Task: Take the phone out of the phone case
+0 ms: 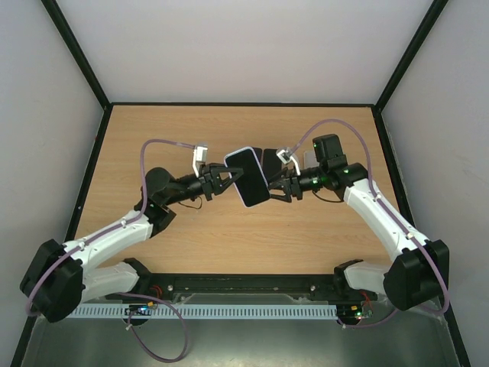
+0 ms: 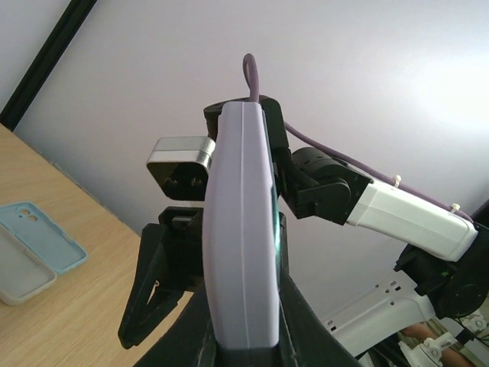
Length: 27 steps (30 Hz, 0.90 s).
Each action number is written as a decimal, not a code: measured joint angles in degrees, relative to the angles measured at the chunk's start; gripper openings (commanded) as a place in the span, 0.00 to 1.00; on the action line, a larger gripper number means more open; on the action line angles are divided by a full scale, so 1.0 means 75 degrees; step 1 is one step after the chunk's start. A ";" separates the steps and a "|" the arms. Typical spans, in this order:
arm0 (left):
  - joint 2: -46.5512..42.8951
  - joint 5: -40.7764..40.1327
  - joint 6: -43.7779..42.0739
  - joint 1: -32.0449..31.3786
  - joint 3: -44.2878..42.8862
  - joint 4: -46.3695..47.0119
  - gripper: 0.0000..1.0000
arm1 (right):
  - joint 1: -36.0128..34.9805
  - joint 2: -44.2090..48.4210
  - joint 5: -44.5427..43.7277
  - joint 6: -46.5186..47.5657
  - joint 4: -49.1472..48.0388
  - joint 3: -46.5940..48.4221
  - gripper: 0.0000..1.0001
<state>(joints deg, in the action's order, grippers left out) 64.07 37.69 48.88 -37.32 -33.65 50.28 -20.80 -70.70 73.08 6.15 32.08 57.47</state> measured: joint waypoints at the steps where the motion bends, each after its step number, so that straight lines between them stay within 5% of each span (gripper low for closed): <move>1: 0.0058 0.0006 0.0012 -0.0009 -0.0003 0.0114 0.03 | 0.0012 0.0000 0.0067 -0.0102 -0.0102 0.0000 0.60; 9: 0.0562 0.0353 0.0108 -0.0224 -0.0262 0.0463 0.03 | 0.0050 0.0117 0.0685 -0.0933 -0.1157 0.0000 0.56; 16: 0.0731 0.0353 0.0026 -0.0245 -0.0644 0.0516 0.04 | 0.0117 0.0385 0.1204 -0.1786 -0.1976 0.0000 0.18; 21: 0.0653 0.0017 -0.0102 -0.0242 -0.0766 -0.0073 0.05 | 0.0128 0.0455 0.1163 -0.2218 -0.2174 -0.0090 0.02; 27: 0.0624 -0.0335 -0.0210 -0.0125 -0.0772 -0.1332 0.35 | 0.0102 0.0525 0.0796 -0.3002 -0.3142 -0.1160 0.02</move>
<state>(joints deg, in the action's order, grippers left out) 68.75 35.18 47.31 -38.26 -39.44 40.29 -20.03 -66.76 79.05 -16.36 8.51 48.77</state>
